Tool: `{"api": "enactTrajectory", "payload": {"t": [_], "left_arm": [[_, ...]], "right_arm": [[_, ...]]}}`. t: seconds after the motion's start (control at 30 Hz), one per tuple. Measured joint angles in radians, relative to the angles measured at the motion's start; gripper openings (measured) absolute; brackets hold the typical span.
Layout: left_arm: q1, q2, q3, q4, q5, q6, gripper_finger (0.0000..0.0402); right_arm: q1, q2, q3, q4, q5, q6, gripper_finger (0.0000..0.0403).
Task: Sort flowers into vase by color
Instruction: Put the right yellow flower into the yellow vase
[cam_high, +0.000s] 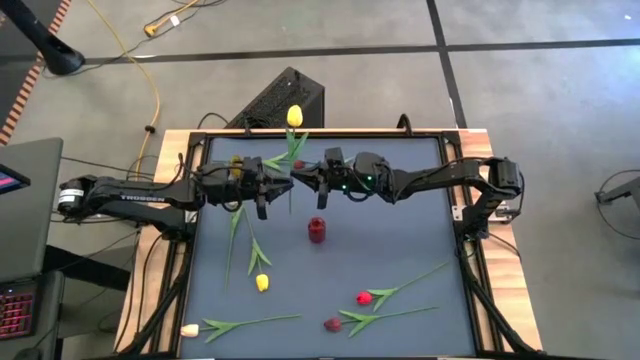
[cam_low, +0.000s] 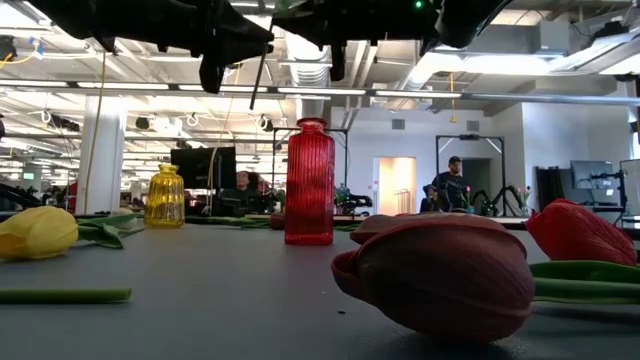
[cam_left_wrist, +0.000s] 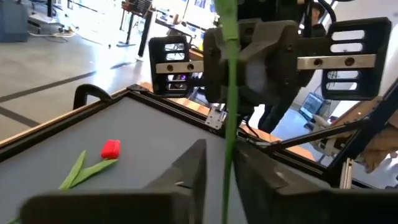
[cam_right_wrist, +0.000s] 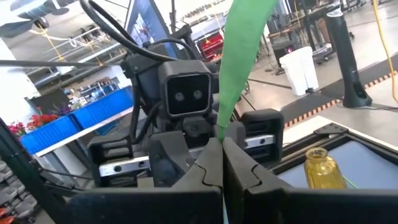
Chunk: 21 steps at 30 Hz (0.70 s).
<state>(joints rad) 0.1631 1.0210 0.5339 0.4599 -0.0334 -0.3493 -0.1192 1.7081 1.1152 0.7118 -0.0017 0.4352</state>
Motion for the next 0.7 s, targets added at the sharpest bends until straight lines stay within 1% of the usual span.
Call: {"api": "enactTrajectory", "payload": {"t": [0.07,0.13,0.37,0.5,0.57,0.7], "left_arm": [[0.0,0.0,0.0,0.001,0.002,0.012,0.002],[0.0,0.0,0.0,0.003,0.002,0.013,0.0007],[0.0,0.0,0.0,0.002,0.01,0.016,0.0001],[0.0,0.0,0.0,0.002,-0.008,0.031,0.0],[0.0,0.0,0.0,0.0,-0.02,0.032,0.0],[0.002,0.0,0.0,0.0,-0.032,0.054,0.0]], "right_arm": [[0.0,0.0,0.0,-0.004,0.0,0.0,0.0018],[0.0,0.0,0.0,-0.005,0.0,0.0,0.0019],[0.0,0.0,0.0,-0.008,0.0,0.001,0.0049],[-0.001,0.0,0.0,-0.008,-0.003,0.0,0.0062],[-0.001,0.0,0.0,-0.008,-0.026,-0.002,0.0071],[-0.002,-0.001,0.0,-0.017,-0.051,-0.002,0.0102]]}}
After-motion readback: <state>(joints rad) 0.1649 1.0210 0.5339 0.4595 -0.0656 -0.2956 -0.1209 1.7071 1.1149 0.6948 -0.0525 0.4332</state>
